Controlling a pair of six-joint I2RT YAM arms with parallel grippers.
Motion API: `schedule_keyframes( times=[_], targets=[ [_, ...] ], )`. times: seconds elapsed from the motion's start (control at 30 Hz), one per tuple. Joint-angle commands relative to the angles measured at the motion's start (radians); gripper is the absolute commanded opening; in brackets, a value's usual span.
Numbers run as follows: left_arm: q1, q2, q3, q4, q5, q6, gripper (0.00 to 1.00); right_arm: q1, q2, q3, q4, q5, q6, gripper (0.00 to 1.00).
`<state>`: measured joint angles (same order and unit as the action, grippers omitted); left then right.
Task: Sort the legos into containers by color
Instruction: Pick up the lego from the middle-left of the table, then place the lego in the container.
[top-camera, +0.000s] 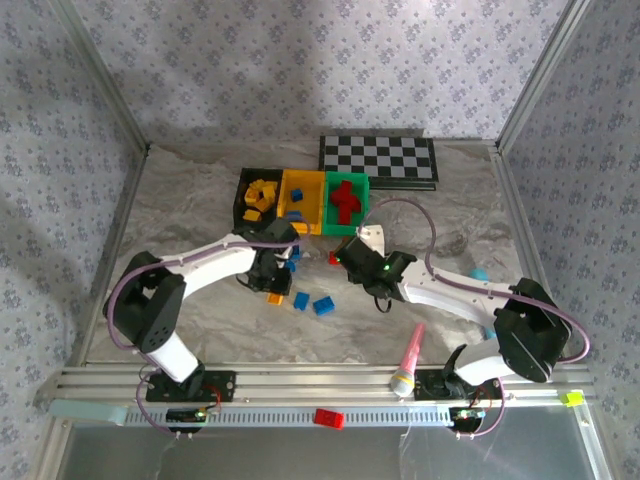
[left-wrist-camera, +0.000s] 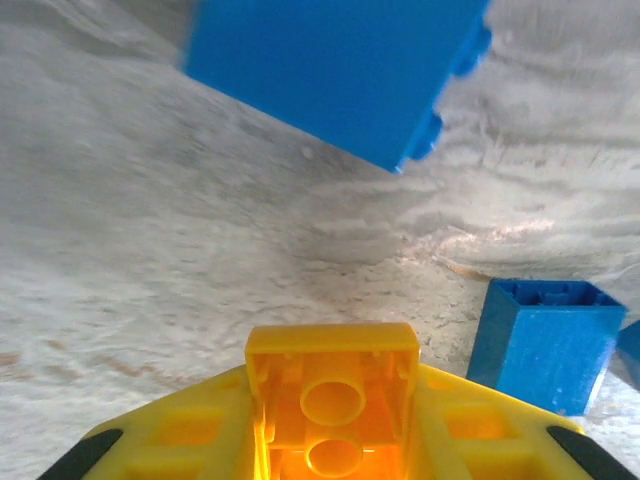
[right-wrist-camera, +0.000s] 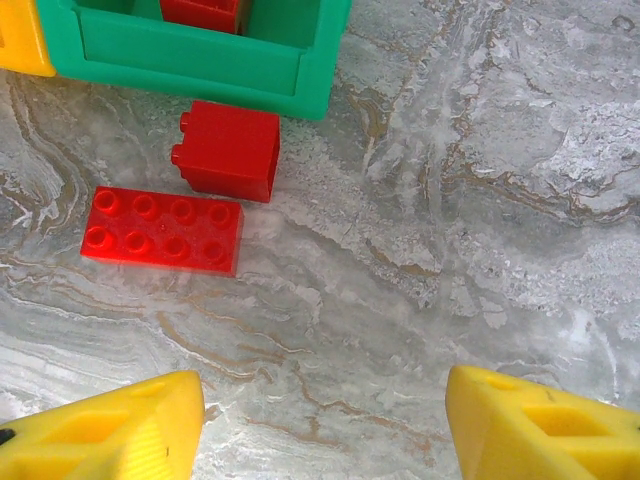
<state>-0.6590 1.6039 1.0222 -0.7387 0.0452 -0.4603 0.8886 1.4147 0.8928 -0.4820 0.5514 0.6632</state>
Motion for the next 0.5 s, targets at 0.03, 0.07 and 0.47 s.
schedule_keyframes(
  times=[0.03,0.07,0.47],
  targets=[
    [0.126,-0.068,0.127,-0.029,0.011,0.048,0.32,0.007,0.003,0.024,-0.008,0.031,0.018,0.67],
    [0.156,-0.060,0.170,-0.041,0.012,0.062,0.32,0.008,0.003,0.027,-0.007,0.029,0.016,0.67],
    [0.371,0.281,0.711,-0.138,-0.046,0.088,0.37,0.060,-0.010,0.038,-0.038,0.035,0.037,0.67]
  ],
)
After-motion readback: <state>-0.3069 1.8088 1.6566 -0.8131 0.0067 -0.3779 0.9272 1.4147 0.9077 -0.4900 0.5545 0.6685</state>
